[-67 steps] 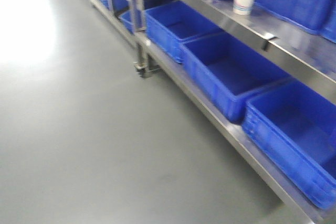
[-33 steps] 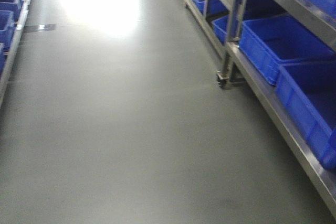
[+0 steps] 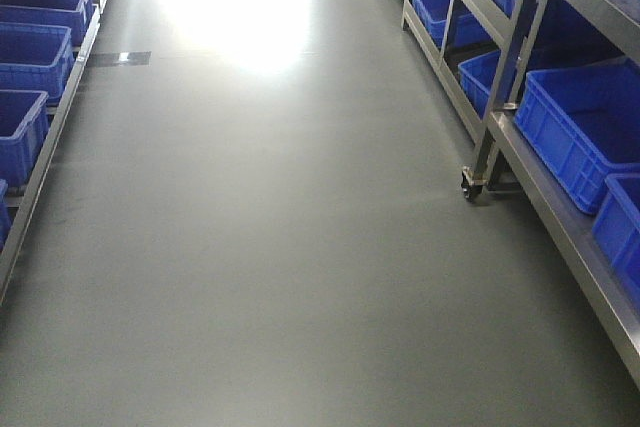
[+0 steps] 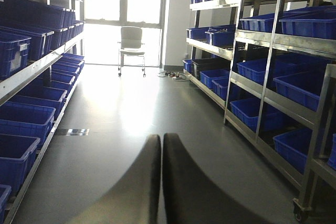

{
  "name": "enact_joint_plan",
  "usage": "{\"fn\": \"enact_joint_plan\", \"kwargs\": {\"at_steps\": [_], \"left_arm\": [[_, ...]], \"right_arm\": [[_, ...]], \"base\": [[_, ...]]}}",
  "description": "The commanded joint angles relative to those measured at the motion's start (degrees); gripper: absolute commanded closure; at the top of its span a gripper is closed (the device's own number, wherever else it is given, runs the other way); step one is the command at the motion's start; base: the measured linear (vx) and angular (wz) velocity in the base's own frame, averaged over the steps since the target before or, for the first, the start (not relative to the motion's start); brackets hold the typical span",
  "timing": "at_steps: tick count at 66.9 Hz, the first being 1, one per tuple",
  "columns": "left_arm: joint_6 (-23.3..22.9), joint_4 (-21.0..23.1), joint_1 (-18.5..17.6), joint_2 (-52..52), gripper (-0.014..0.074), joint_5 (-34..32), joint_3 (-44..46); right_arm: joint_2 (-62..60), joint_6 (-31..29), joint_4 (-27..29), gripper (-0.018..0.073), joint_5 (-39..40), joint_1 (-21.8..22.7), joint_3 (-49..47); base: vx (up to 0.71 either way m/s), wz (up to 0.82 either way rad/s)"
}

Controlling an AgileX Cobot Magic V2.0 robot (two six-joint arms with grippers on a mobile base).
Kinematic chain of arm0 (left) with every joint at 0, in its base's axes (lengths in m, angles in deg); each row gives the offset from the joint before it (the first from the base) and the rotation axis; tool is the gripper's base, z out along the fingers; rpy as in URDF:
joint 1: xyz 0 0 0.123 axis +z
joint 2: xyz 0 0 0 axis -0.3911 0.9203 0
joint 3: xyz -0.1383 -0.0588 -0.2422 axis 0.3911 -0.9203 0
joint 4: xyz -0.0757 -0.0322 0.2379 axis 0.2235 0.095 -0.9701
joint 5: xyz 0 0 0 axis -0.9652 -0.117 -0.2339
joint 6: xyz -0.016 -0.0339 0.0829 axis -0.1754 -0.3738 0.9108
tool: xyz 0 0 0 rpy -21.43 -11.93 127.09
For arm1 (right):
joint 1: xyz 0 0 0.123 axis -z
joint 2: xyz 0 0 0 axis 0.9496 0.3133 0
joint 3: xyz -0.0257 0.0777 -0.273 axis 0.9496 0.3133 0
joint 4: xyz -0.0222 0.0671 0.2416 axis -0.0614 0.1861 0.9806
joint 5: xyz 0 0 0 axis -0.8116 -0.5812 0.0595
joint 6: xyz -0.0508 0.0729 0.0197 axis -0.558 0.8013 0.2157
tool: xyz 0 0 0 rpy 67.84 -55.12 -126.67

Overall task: Pour parts from conveyor to right shelf
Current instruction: 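Turn and drive down the aisle between the blue-bin shelves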

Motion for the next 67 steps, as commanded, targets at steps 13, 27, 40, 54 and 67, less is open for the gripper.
{"fn": "enact_joint_plan", "kwargs": {"at_steps": [13,27,40,54,67], "left_arm": [[-0.4,0.5,-0.1,-0.5,0.0603,-4.5,-1.5],[-0.4,0.5,-0.1,-0.5,0.0603,-4.5,-1.5],[-0.4,0.5,-0.1,-0.5,0.0603,-4.5,-1.5],[-0.4,0.5,-0.1,-0.5,0.0603,-4.5,-1.5],[-0.4,0.5,-0.1,-0.5,0.0603,-4.5,-1.5]], "right_arm": [[0.6,-0.6,-0.6,0.0564,4.4,0.2,-1.4],[0.6,-0.6,-0.6,0.0564,4.4,0.2,-1.4],[0.6,-0.6,-0.6,0.0564,4.4,0.2,-1.4],[0.6,-0.6,-0.6,0.0564,4.4,0.2,-1.4],[0.6,-0.6,-0.6,0.0564,4.4,0.2,-1.4]], "base": [[0.42,-0.05],[0.48,-0.04],[0.52,0.02],[0.56,0.13],[0.59,0.2]]}}
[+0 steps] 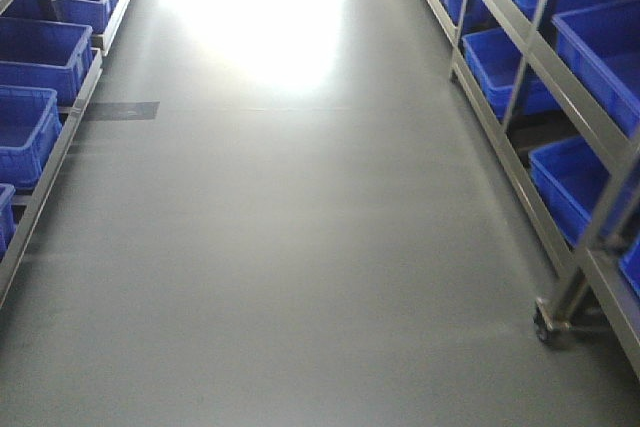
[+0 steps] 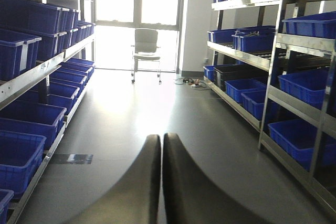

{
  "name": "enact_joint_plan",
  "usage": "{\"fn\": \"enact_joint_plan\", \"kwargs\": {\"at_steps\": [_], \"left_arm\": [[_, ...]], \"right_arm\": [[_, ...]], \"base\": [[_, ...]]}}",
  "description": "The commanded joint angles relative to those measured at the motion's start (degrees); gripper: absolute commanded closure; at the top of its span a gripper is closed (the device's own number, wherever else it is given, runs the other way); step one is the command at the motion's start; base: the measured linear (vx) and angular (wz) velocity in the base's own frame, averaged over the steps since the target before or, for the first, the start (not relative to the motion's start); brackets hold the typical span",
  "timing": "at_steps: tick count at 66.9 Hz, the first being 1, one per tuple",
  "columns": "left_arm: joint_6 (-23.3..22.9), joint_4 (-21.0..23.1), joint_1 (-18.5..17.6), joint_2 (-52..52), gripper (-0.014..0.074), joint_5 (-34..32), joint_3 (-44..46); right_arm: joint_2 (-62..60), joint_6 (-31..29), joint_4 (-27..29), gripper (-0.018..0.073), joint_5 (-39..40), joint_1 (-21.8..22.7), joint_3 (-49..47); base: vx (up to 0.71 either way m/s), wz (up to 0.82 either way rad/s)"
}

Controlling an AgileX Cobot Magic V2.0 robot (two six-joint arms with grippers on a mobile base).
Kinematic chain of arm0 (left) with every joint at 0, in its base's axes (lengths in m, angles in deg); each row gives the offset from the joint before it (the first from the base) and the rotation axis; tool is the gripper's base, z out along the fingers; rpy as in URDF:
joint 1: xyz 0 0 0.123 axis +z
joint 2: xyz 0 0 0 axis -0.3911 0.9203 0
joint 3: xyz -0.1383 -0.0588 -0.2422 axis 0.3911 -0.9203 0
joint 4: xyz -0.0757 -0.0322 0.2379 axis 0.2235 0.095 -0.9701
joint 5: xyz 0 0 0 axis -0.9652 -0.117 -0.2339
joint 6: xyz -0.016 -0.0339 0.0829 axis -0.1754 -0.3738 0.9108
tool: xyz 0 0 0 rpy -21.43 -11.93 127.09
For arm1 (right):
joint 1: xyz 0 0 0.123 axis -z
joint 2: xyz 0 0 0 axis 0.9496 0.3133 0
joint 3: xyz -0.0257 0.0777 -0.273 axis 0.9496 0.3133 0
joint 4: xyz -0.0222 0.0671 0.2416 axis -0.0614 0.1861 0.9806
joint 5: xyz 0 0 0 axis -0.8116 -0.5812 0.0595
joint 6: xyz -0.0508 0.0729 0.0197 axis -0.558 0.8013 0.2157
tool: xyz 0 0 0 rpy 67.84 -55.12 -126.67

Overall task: Pour parts from conveyor to right shelf
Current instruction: 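Turn and drive down the aisle between the blue-bin shelves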

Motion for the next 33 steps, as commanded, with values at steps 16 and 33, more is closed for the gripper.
{"fn": "enact_joint_plan", "kwargs": {"at_steps": [16,33], "left_arm": [[-0.4,0.5,-0.1,-0.5,0.0603,-4.5,-1.5],[-0.4,0.5,-0.1,-0.5,0.0603,-4.5,-1.5]], "right_arm": [[0.6,-0.6,-0.6,0.0564,4.4,0.2,-1.4],[0.6,-0.6,-0.6,0.0564,4.4,0.2,-1.4]], "base": [[0.58,0.18],[0.61,0.08]]}}
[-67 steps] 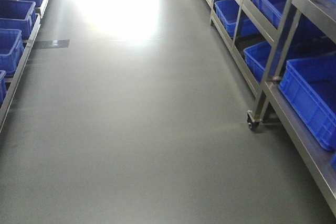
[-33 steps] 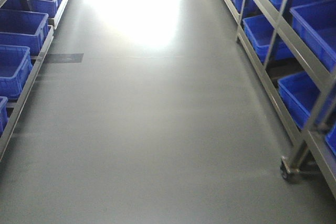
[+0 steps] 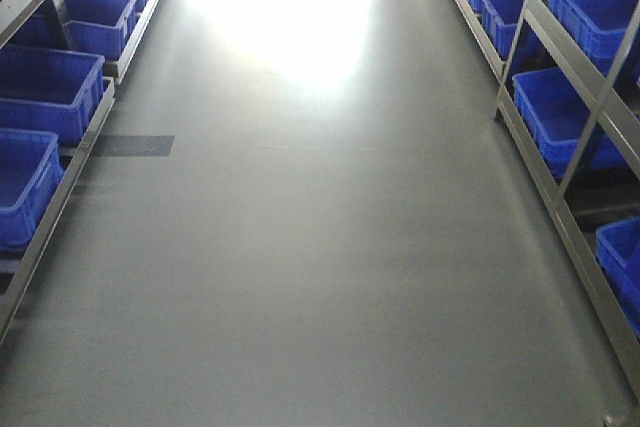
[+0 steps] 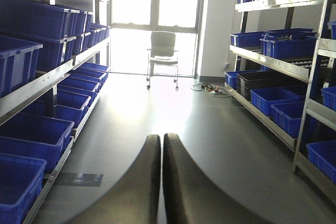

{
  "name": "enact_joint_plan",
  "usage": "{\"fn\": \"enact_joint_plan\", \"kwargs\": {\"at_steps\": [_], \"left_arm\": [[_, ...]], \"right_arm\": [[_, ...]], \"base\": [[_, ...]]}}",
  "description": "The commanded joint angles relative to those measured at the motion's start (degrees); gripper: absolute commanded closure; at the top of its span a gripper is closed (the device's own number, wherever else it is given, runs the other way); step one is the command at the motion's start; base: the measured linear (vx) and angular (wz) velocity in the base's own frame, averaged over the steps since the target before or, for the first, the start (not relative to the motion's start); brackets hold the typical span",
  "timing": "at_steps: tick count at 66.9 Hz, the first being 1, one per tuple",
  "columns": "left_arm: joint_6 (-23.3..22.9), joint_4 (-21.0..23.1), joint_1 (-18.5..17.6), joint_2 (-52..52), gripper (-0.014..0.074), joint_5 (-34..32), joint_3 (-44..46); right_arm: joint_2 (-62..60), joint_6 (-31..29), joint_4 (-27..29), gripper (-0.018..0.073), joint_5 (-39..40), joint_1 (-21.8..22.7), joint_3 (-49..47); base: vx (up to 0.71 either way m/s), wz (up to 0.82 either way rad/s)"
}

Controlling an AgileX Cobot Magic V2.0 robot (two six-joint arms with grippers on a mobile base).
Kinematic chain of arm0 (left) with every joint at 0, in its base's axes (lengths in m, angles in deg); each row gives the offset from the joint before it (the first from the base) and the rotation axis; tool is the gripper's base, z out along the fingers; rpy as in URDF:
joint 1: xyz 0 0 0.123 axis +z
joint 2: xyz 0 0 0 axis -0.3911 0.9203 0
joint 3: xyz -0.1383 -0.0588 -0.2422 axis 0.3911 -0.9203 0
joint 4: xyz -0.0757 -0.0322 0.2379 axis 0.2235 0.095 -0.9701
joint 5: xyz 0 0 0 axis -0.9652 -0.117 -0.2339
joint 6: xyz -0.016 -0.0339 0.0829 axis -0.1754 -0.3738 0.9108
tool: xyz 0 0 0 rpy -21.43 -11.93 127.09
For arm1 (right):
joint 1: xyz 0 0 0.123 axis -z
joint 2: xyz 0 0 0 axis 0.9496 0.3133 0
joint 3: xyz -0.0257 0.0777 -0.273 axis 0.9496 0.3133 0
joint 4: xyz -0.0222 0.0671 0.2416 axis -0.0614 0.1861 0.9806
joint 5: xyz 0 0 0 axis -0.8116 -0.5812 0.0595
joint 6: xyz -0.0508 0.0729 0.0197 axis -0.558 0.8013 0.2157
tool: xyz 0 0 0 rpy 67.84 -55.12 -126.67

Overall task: Pour parts from conveyor to right shelf
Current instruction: 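Turn and drive down the aisle between the blue-bin shelves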

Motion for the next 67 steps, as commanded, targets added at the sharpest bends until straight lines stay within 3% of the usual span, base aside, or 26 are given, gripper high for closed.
{"fn": "enact_joint_plan", "kwargs": {"at_steps": [1,67], "left_arm": [[-0.4,0.5,-0.1,-0.5,0.0603,-4.5,-1.5],[-0.4,0.5,-0.1,-0.5,0.0603,-4.5,-1.5]], "right_arm": [[0.6,-0.6,-0.6,0.0564,4.4,0.2,-1.4],[0.6,-0.6,-0.6,0.0564,4.4,0.2,-1.4]], "base": [[0.63,0.01],[0.62,-0.01]]}}
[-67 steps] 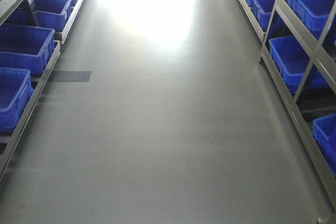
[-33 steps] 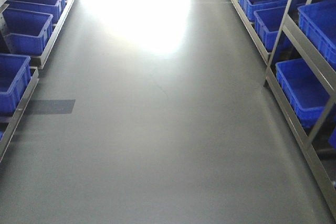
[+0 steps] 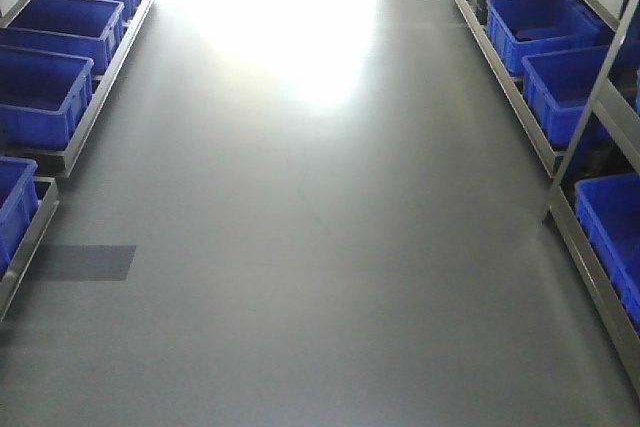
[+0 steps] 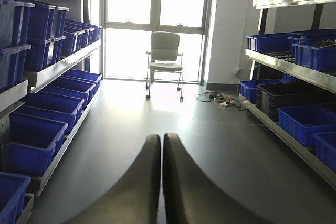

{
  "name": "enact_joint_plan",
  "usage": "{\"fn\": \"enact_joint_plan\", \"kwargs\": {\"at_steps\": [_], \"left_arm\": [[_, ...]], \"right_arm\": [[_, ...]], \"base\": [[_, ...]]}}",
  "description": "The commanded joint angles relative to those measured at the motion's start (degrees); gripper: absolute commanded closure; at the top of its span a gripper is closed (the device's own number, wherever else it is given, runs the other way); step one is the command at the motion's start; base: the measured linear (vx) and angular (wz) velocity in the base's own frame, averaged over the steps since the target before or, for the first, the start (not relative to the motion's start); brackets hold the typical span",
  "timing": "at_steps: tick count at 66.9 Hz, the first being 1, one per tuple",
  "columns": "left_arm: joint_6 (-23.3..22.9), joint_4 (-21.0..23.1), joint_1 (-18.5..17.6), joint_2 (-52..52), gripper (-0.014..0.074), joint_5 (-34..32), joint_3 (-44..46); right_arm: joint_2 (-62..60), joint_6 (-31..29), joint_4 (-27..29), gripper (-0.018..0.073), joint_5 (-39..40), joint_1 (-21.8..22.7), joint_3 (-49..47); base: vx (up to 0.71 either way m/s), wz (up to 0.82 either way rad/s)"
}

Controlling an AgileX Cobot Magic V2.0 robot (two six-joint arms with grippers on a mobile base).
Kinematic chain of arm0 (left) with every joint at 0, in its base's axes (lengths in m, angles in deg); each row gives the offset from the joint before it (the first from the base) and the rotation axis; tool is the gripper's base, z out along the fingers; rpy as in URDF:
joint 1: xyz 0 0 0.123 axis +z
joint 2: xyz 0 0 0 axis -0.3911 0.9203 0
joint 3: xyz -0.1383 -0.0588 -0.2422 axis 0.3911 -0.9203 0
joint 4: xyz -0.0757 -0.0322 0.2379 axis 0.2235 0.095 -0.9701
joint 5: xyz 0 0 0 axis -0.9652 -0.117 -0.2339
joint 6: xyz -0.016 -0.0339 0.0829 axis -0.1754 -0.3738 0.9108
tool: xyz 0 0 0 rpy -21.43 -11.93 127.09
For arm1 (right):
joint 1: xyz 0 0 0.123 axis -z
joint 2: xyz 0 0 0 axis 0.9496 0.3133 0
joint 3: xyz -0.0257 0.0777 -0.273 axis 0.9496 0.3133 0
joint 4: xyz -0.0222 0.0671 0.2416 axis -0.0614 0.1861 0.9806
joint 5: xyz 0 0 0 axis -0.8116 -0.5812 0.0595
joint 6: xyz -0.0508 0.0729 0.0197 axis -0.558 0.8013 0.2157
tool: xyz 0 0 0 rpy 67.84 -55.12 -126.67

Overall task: Pour parts from conveyor to right shelf
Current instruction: 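Turn and drive down the aisle between the blue-bin shelves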

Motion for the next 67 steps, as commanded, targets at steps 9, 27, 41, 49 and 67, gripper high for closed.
{"fn": "enact_joint_plan", "kwargs": {"at_steps": [9,27,41,49,67], "left_arm": [[-0.4,0.5,-0.1,-0.5,0.0603,-4.5,-1.5],[-0.4,0.5,-0.1,-0.5,0.0603,-4.5,-1.5],[-0.4,0.5,-0.1,-0.5,0.0603,-4.5,-1.5],[-0.4,0.5,-0.1,-0.5,0.0603,-4.5,-1.5],[-0.4,0.5,-0.1,-0.5,0.0603,-4.5,-1.5]], "right_arm": [[0.6,-0.6,-0.6,0.0564,4.4,0.2,-1.4],[0.6,-0.6,-0.6,0.0564,4.4,0.2,-1.4],[0.6,-0.6,-0.6,0.0564,4.4,0.2,-1.4],[0.6,-0.6,-0.6,0.0564,4.4,0.2,-1.4],[0.6,-0.6,-0.6,0.0564,4.4,0.2,-1.4]], "base": [[0.59,0.05],[0.55,0.03],[0.51,0.06],[0.47,0.23],[0.41,0.58]]}}
